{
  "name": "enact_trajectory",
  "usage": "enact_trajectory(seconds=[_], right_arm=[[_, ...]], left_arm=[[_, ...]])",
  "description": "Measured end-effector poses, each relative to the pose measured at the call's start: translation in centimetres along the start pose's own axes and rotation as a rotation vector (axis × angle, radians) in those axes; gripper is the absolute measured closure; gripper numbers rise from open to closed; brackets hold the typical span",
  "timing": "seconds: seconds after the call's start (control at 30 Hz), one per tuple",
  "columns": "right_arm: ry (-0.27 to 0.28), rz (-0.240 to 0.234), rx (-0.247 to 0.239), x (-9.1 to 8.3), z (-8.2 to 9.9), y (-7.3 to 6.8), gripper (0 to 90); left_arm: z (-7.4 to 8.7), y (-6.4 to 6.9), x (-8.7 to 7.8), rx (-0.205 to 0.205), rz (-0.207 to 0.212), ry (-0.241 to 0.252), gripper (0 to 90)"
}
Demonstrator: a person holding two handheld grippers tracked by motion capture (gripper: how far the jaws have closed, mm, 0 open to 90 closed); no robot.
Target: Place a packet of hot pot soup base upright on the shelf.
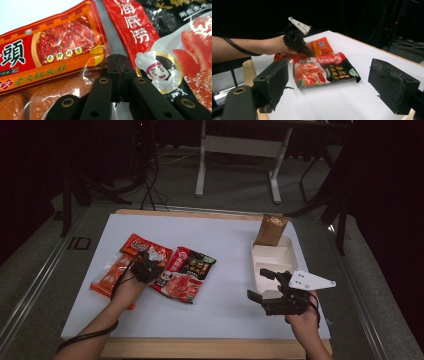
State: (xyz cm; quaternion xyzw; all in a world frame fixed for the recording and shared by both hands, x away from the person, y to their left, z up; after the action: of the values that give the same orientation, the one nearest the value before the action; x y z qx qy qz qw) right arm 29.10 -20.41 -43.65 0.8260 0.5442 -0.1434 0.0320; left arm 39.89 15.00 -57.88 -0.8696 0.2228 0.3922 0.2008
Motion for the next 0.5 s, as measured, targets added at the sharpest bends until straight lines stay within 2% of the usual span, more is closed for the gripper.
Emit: enact_trajectory(seconds=[0.07,0.23,0.3,0.5], right_arm=[[-0.001,-0.003,0.0,0.0,0.1,0.0,16.4],[-0.006,-0.008,0.01,0.1,0.2,0.2,16.3],[-0.003,-0.009,0.015,0.1,0.3,0.3,16.4],[-0.002,-0.003,0.021,0.0,0.4,0.4,16.4]], left_arm=[[0.1,0.1,0.2,-0.001,0.022,-0.011,89.8],[0.1,0.5,0.3,0.018,0.038,-0.031,89.8],[0.1,0.6,0.2,0.007,0.051,-0.028,89.8],[0.1,1.3,-0.1,0.017,0.066,-0.022,89.8]])
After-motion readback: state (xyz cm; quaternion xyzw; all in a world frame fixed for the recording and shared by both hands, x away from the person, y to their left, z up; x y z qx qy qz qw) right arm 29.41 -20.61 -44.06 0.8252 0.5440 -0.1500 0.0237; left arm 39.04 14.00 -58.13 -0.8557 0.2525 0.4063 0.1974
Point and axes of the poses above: each handheld gripper's, and its own axes: x roughly forward along the jaws, z roughly out of its underside, y roughly to its right, the point moved 6 cm from there along x, roughly forward along the jaws, and after that the axes turned 7 degrees about -z, right-handed, at the moved point
